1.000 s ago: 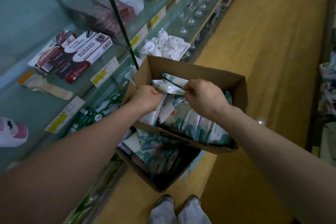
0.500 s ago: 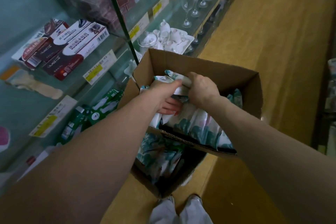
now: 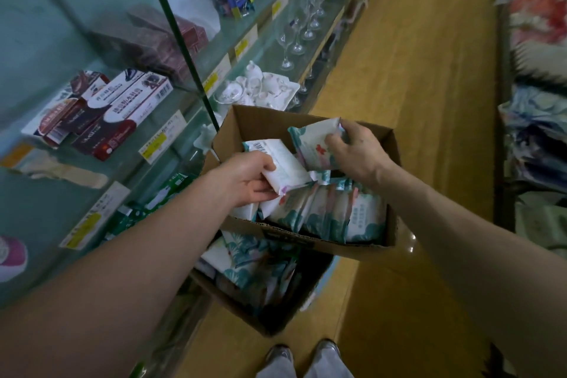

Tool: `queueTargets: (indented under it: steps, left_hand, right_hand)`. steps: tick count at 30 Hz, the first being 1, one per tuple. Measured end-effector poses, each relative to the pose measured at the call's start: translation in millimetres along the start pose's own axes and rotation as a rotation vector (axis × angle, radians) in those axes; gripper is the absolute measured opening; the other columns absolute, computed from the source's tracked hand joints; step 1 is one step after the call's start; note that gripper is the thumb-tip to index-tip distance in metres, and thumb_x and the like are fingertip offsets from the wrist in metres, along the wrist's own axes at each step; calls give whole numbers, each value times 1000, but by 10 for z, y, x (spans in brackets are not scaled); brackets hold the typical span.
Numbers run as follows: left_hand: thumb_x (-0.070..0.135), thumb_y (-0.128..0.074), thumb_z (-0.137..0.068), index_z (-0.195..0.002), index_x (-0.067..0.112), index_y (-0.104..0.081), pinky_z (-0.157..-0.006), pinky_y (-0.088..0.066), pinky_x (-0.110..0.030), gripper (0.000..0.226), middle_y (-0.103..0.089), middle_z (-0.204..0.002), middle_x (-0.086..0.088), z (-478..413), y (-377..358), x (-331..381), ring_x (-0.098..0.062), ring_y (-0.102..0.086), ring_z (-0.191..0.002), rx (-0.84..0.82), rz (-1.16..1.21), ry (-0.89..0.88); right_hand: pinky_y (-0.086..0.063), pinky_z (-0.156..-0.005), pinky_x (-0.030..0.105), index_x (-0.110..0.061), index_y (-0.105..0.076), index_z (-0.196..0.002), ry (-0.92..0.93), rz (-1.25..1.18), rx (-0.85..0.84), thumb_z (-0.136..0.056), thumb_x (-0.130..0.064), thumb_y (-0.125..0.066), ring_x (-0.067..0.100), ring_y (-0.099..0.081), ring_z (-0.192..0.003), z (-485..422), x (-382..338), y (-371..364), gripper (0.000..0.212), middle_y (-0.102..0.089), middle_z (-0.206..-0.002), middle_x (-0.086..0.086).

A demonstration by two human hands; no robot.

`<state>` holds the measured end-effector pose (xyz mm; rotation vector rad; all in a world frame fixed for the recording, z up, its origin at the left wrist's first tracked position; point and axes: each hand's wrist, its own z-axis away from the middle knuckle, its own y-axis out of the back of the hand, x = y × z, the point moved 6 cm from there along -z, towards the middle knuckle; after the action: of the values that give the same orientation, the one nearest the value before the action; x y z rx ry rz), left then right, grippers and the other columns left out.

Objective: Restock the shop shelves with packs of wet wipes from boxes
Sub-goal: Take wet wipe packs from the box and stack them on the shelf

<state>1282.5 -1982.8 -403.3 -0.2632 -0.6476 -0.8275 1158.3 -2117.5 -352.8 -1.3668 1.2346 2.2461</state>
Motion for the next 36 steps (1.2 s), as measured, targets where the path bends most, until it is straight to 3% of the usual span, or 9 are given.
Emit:
queueTargets:
  steps: [4, 8, 14, 19, 22, 26, 29, 33, 36]
  left_hand:
    - [-2, -42, -89, -121, 5, -48, -49, -52, -32, 33, -61, -86, -16, 176, -63, 81, -22, -63, -65, -44, -20, -54]
    - [-1, -42, -85, -98, 6, -51, -41, -49, -20, 17, -57, -79, -15, 419, -227, 178, -21, -58, -60, -131, 24, -85]
    - [1, -39, -82, -89, 5, -55, -56, -50, -27, 18, -56, -80, -14, 735, -480, 282, -21, -56, -67, -266, 134, -90]
    - [15, -52, -83, -113, 3, -54, -46, -51, -22, 33, -56, -94, -20, 906, -711, 268, -24, -60, -63, -404, 137, -29]
    - [30, -60, -86, -101, 10, -55, -54, -45, -25, 26, -58, -88, -14, 1007, -843, 295, -21, -56, -70, -395, -54, -107]
    - [44, -66, -84, -101, 16, -59, -91, -43, -34, 34, -66, -103, -10, 1120, -1065, 290, -20, -58, -99, -431, -191, -205]
    - [38, -69, -82, -108, 18, -62, -76, -43, -33, 34, -67, -108, -6, 1247, -1305, 235, -18, -58, -100, -476, -278, -249]
    - [24, -80, -69, -113, 10, -66, -64, -54, -32, 49, -72, -98, -7, 1438, -1654, 126, -21, -69, -86, -539, -218, -198]
    - [16, -76, -76, -111, 10, -64, -61, -58, -36, 38, -74, -88, -9, 1677, -1962, 33, -21, -71, -73, -604, -190, -176]
  right_hand:
    - [-56, -81, 46, -16, -56, -111, 72, 47, 1, -98, -28, -47, 26, -65, -96, 229, -141, 134, 20, -65, -109, 9]
    - [-56, -79, 38, -22, -54, -114, 127, 93, -45, -95, -26, -52, 19, -63, -93, 513, -327, 219, 19, -61, -107, 2]
    - [-52, -77, 38, -22, -48, -114, 207, 224, -67, -86, -33, -64, 19, -61, -87, 962, -516, 289, 34, -61, -99, 0]
    - [-53, -80, 37, -25, -41, -132, 184, 412, 40, -86, -24, -66, 21, -61, -99, 1156, -467, 515, 53, -60, -112, 0]
    - [-58, -78, 38, -21, -50, -117, 95, 146, 122, -86, -16, -66, 16, -64, -94, 1282, -336, 776, 35, -64, -106, 0]
    - [-57, -59, 25, -17, -50, -116, 22, -119, 187, -90, -19, -65, 10, -67, -84, 1533, -254, 1057, 29, -65, -98, -2]
    - [-61, -69, 39, -15, -48, -121, -26, -124, 270, -89, -23, -66, 19, -68, -90, 1732, -194, 1277, 38, -64, -106, 5]
    - [-61, -65, 36, -17, -48, -113, -99, -243, 365, -89, -28, -66, 22, -70, -84, 2080, -21, 1564, 32, -66, -105, 9]
    - [-61, -66, 41, -11, -54, -111, -146, -275, 428, -89, -32, -65, 26, -71, -82, 2412, 166, 1765, 32, -68, -103, 12]
